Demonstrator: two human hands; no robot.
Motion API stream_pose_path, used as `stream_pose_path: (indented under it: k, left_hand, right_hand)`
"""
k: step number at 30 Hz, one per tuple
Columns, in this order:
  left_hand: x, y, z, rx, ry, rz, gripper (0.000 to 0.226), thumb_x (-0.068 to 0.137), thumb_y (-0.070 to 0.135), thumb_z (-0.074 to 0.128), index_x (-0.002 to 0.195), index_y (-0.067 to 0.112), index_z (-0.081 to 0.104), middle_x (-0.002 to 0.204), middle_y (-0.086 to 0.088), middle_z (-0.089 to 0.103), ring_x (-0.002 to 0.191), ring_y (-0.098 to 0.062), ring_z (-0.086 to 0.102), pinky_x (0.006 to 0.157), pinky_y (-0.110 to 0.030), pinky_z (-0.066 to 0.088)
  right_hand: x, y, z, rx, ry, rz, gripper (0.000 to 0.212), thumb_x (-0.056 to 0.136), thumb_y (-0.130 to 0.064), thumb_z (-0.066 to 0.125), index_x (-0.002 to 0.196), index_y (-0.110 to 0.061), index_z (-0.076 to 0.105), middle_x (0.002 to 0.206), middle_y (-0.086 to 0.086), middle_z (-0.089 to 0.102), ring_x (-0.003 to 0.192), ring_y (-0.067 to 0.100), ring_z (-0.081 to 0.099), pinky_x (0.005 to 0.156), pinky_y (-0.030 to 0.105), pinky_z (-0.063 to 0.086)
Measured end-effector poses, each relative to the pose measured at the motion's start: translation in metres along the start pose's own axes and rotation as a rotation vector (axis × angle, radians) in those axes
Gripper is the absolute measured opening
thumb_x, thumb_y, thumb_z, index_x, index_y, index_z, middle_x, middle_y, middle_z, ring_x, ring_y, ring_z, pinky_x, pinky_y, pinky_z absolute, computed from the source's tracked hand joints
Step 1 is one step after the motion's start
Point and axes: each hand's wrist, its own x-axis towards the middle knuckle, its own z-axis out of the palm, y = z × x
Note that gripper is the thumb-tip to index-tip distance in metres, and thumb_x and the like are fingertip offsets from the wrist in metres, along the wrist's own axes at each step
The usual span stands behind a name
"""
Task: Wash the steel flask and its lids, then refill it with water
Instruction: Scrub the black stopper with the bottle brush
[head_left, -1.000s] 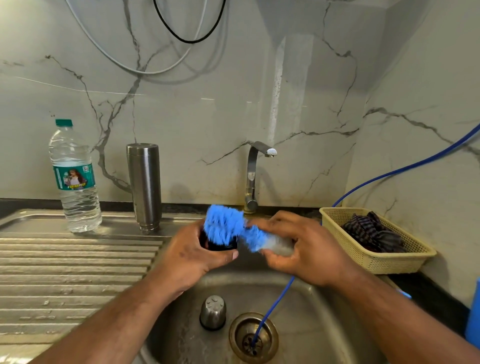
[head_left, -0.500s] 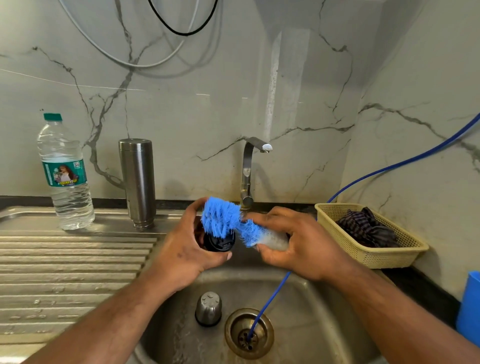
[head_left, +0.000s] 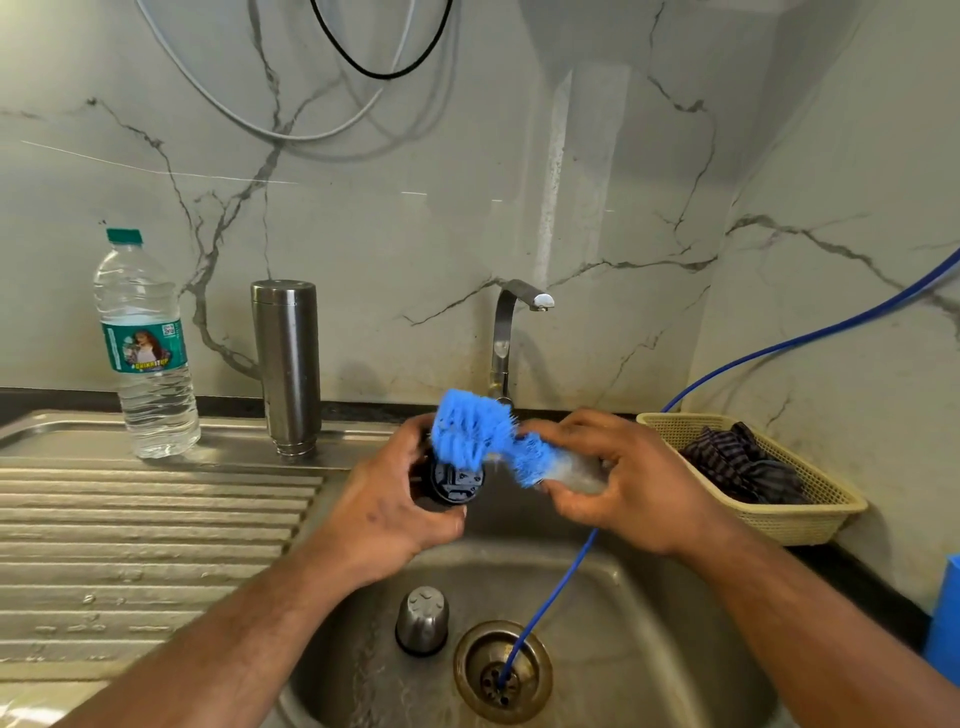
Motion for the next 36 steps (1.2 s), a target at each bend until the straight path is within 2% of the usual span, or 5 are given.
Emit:
stream_pose_path:
  k: [7, 12, 17, 24, 36]
  left_hand:
    - [0.001, 0.002, -0.004, -0.049, -0.038, -0.024, 0.096, 0.073, 0.007, 0.079, 0.138, 0.055, 0.027, 0.116, 0.026, 0.065, 0.110, 0.009, 0.063, 0.089, -0.017, 0.053]
    - [-0.004, 0.011, 0.002, 0.066, -0.073, -0.047, 0.059, 0.078, 0.014, 0.079, 0.124, 0.034, 0.046, 0.094, 0.010, 0.066, 0.085, 0.020, 0.058, 0.063, -0.003, 0.045]
    - [0.001, 0.000, -0.005, -0.149, -0.026, -0.077, 0.101, 0.067, 0.018, 0.079, 0.146, 0.048, 0.023, 0.124, 0.017, 0.068, 0.113, -0.004, 0.066, 0.099, -0.033, 0.056]
    - [-0.003, 0.007, 0.000, -0.107, -0.019, -0.072, 0.036, 0.086, 0.029, 0.079, 0.117, 0.038, 0.062, 0.106, 0.014, 0.072, 0.100, 0.002, 0.066, 0.081, -0.018, 0.053]
    - [-0.002, 0.005, -0.002, -0.311, 0.063, -0.161, 0.050, 0.073, 0.055, 0.078, 0.115, 0.030, 0.067, 0.099, 0.010, 0.076, 0.084, -0.012, 0.074, 0.082, -0.039, 0.060]
  right_hand:
    - [0.000, 0.013, -0.004, 0.047, 0.021, 0.049, 0.058, 0.075, -0.053, 0.066, 0.132, -0.044, 0.066, 0.103, -0.018, 0.062, 0.091, 0.009, 0.063, 0.072, 0.021, 0.046]
    - [0.000, -0.007, 0.018, 0.057, -0.060, -0.017, 0.059, 0.079, -0.047, 0.070, 0.137, -0.049, 0.060, 0.108, -0.018, 0.059, 0.092, 0.009, 0.062, 0.070, 0.028, 0.051]
    - [-0.003, 0.014, 0.003, 0.140, 0.032, 0.100, 0.059, 0.072, -0.052, 0.066, 0.131, -0.046, 0.067, 0.106, -0.016, 0.063, 0.093, 0.010, 0.064, 0.073, 0.018, 0.045]
    - [0.000, -0.011, 0.019, 0.116, -0.034, -0.025, 0.058, 0.080, -0.044, 0.069, 0.137, -0.052, 0.059, 0.110, -0.017, 0.059, 0.092, 0.011, 0.062, 0.071, 0.032, 0.054]
    - [-0.002, -0.007, 0.026, 0.125, 0.089, 0.068, 0.055, 0.079, -0.051, 0.067, 0.133, -0.054, 0.058, 0.105, -0.018, 0.060, 0.093, 0.008, 0.063, 0.073, 0.034, 0.056]
